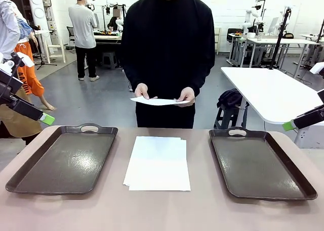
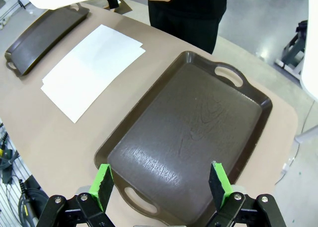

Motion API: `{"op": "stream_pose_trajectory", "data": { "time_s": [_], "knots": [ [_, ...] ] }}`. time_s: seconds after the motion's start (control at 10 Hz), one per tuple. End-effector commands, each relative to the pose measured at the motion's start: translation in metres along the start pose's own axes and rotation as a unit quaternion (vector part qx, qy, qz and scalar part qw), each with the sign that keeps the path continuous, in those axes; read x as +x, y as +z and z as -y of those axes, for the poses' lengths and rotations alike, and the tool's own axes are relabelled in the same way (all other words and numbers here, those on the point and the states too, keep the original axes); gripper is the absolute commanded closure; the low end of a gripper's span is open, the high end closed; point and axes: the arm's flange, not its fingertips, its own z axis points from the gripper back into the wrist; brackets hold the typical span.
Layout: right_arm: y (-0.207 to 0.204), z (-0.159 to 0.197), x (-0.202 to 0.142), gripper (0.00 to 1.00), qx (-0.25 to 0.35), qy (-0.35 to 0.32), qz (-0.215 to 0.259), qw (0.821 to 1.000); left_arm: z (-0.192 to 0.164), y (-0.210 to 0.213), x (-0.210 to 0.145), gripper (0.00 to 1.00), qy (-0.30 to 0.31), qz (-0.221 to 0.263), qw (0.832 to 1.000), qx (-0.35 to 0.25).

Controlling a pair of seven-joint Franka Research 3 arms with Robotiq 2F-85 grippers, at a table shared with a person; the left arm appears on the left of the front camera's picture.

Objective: Sort the A4 documents.
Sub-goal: Receive the A4 Paper.

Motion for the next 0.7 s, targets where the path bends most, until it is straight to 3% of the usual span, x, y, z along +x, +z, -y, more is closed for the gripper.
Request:
{"op": "stream_pose_trajectory", "data": {
  "time_s": [0.0,0.6],
  "knots": [
    [-0.0014,0.0004,-0.0005,0.00,0.005,-0.001,0.001,1.000,-0.0007,-0.0004,-0.0004,0.00,0.000,0.001,1.000,-0.002],
    [-0.0014,0.0004,-0.0005,0.00,0.005,-0.001,0.001,1.000,-0.0007,-0.0004,-0.0004,0.00,0.000,0.001,1.000,-0.002]
  ]
}}
